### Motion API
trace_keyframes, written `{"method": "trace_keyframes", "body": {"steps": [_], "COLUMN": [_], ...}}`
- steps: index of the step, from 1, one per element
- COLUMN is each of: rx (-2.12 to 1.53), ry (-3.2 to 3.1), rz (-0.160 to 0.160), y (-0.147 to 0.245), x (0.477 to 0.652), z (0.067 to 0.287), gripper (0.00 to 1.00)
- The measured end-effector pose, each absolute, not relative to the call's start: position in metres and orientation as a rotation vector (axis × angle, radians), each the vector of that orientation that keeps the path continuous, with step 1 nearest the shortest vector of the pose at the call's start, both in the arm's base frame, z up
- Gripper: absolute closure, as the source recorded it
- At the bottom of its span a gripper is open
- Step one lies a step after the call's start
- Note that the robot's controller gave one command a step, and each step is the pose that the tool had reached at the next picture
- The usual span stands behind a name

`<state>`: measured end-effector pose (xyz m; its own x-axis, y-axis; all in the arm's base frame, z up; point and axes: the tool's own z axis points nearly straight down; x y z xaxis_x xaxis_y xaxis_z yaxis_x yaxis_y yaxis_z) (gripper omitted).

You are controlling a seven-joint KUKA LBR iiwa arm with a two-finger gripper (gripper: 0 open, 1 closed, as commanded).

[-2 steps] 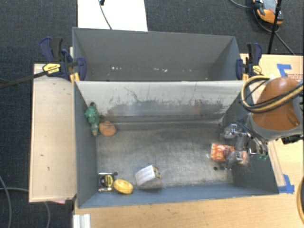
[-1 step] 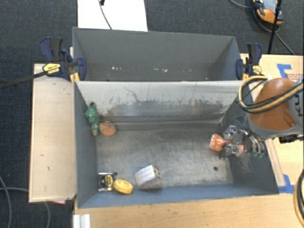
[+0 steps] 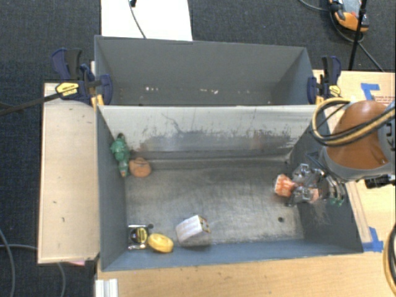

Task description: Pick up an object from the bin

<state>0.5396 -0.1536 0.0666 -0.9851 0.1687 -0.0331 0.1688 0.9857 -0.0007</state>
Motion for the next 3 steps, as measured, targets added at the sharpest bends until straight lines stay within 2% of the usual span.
{"method": "trace_keyframes", "body": {"steps": [1, 2, 3], "rx": [0.21, 0.258, 0.216], "ry": [3.13, 3.13, 3.133], "rz": [-0.001, 0.001, 0.0], "y": [-0.154, -0.154, -0.154], "x": [0.544, 0.54, 0.544], "z": [0.09, 0.08, 0.166], "gripper": [1.0, 1.0, 1.0]}}
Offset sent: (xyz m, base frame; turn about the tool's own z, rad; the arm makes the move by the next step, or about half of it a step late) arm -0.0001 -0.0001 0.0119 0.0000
